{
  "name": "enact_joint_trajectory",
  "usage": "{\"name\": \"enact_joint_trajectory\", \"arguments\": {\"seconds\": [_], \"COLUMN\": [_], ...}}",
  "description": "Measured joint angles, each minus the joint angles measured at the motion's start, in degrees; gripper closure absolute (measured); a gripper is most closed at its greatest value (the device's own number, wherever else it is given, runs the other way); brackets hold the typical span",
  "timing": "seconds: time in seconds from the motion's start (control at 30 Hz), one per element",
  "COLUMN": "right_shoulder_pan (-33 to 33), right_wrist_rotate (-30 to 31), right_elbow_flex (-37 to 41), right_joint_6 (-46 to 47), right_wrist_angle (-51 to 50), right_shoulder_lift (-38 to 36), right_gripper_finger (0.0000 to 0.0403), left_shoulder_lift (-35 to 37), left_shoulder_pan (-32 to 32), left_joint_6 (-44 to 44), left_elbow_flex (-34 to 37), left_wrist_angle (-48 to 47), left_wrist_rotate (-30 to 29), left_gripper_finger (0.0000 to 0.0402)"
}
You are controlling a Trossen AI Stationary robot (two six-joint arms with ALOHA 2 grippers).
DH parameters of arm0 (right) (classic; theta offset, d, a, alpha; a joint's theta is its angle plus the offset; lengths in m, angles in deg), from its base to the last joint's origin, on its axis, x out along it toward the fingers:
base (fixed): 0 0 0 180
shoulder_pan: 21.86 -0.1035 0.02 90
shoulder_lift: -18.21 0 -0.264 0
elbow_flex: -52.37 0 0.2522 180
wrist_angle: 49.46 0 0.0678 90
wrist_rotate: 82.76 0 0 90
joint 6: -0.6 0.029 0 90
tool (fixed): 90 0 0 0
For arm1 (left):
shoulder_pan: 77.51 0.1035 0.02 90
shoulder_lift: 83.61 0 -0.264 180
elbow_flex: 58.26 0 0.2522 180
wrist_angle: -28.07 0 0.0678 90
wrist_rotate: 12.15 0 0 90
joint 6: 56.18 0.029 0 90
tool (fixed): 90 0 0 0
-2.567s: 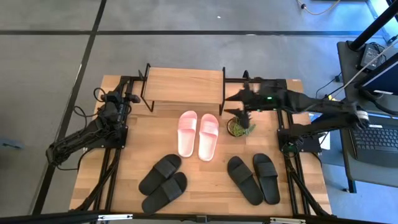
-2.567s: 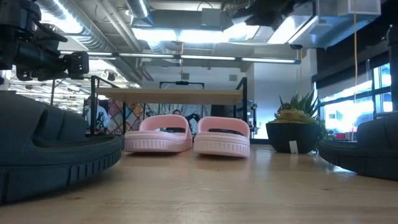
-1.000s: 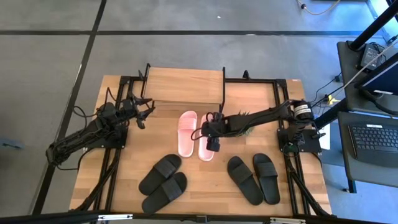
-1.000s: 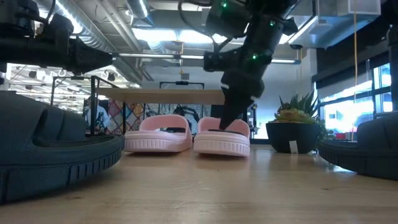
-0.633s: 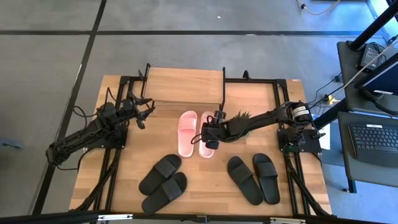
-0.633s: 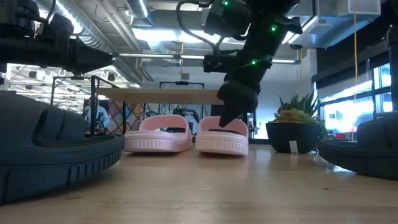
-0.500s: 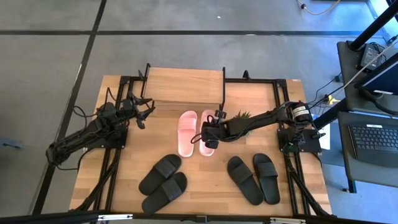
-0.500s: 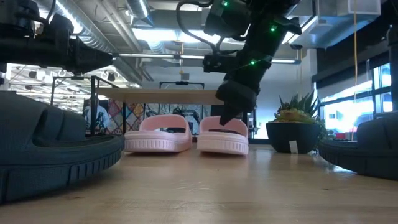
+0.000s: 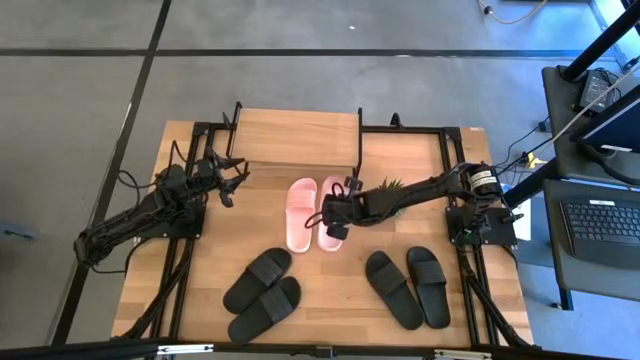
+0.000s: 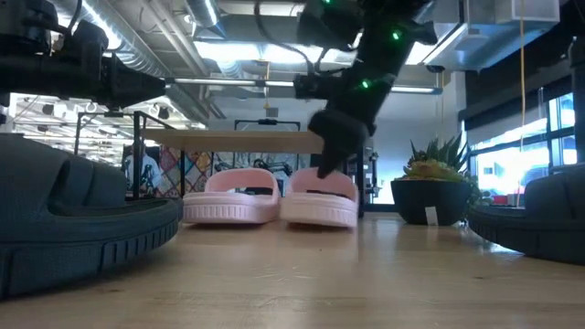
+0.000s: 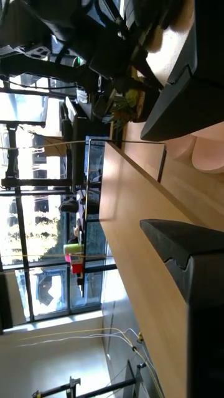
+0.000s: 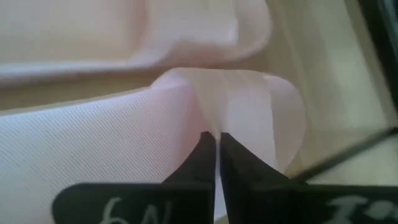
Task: Pick and place slides into the shelf
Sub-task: Put the left pink slide on the shelf
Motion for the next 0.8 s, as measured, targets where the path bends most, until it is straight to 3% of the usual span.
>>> {"name": "enact_joint_trajectory", "arguments": {"seconds": [0.33, 0.53, 0.8], "right_shoulder_pan": [0.05, 0.59, 3.21], "right_wrist_rotate": [-6.82, -6.43, 10.37], "right_elbow_flex": [-19.38, -34.52, -48.72], "right_joint_6": [-9.69, -11.84, -18.04], "right_wrist_angle": [-14.38, -25.17, -33.29], "right_shoulder_lift": [0.0, -0.02, -0.09], "right_gripper_finger": [0.0396, 0.0396, 0.0396], "left_shoulder_lift": [0.0, 0.0, -0.01], "left_shoulder_pan": [0.0, 0.01, 0.01], "left_joint_6": [0.0, 0.0, 0.02], "left_elbow_flex": [0.0, 0.0, 0.0], "left_wrist_angle": [-0.01, -0.25, -2.52], "left_wrist_rotate": [0.0, 0.0, -0.02], "left_gripper_finger": [0.0193, 0.0193, 0.0193]}}
